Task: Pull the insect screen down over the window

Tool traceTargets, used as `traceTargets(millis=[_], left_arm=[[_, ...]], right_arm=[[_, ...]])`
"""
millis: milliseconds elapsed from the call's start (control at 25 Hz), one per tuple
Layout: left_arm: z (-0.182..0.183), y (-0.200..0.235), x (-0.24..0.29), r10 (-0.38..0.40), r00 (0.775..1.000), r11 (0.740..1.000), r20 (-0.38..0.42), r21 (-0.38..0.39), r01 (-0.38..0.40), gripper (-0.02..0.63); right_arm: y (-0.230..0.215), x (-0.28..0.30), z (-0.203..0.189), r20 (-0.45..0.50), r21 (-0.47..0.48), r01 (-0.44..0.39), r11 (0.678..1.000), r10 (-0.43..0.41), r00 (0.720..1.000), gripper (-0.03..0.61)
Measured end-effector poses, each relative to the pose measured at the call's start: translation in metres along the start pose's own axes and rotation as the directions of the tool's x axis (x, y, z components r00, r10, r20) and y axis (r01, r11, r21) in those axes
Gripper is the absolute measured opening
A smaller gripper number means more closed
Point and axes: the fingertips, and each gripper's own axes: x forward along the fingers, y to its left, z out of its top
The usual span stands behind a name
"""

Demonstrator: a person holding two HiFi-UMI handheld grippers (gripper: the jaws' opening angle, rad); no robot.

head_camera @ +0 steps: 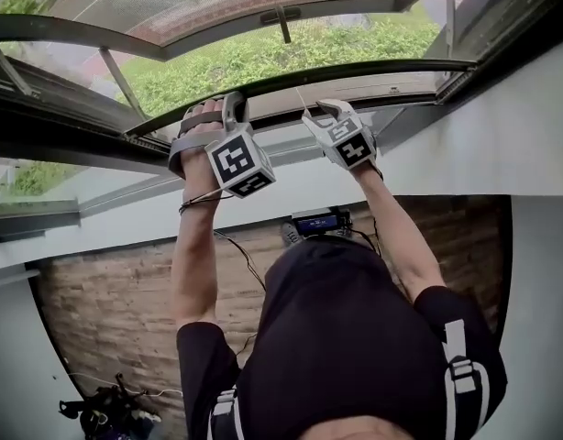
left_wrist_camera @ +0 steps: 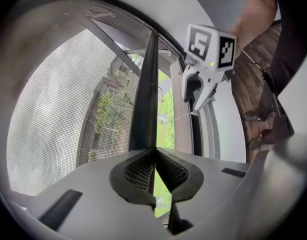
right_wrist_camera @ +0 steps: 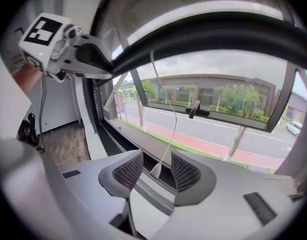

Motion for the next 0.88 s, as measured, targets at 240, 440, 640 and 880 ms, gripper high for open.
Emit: traceTargets(millis=[240,440,640,880], left_arm=[[0.001,-0.001,0.0,-0.006,1.0,1.0,0.003,0.0,0.006,0.02],[0.002,-0.004,0.001,-0.018,1.0,1.0,0.011,0.004,0.018,0.02],[0.002,-0.001,0.001,0.002,1.0,1.0,0.028,0.011,-0.002,0.02],[0.001,-0.001,0.0,0.003,0.999,1.0,0.032,0.019,-0.004,0.02]], right_arm=[[-0.018,0.053,-0.005,-0.143,0.078,0.021,0.997,-0.01,0.99,0.156],[-0.017,0.055,-0.007,-0.13,0.192,-0.037,0.981,0.063,0.989,0.006],[0.013,0.003,-0.014,-0.006,0.204,-0.141,0.969,0.145,0.989,0.006],[0.029,-0.036,-0.073,-0.11,0.007,-0.104,0.995,0.104,0.988,0.115]])
